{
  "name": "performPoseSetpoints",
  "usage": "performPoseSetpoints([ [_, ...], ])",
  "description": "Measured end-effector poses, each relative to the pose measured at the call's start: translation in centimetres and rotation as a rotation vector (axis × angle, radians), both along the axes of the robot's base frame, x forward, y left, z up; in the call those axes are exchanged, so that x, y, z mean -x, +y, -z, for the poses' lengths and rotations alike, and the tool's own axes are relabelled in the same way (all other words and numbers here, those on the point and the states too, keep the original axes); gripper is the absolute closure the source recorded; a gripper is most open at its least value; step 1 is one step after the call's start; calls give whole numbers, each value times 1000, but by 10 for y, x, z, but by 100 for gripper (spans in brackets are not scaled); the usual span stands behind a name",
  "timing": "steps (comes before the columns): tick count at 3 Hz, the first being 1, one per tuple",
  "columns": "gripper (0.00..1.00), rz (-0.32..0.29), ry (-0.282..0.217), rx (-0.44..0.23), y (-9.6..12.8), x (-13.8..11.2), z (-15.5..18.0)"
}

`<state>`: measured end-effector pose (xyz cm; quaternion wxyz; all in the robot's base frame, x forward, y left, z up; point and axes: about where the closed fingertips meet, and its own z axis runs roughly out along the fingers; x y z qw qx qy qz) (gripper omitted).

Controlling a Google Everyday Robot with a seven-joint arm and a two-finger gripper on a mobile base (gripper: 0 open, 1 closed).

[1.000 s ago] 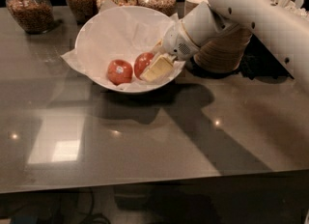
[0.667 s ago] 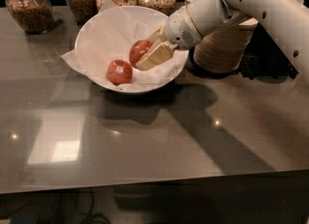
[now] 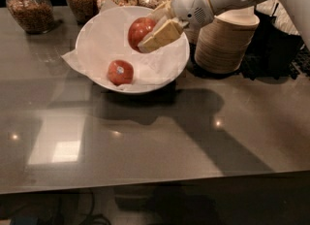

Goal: Pick apple from white bowl

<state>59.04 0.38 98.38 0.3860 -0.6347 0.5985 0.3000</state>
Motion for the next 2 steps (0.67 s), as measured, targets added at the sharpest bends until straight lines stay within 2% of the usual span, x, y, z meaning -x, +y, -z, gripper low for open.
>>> performPoseSetpoints([
  [1,100,-33,-50,16,-10,10,-24],
  [2,100,-33,-50,16,-10,10,-24],
])
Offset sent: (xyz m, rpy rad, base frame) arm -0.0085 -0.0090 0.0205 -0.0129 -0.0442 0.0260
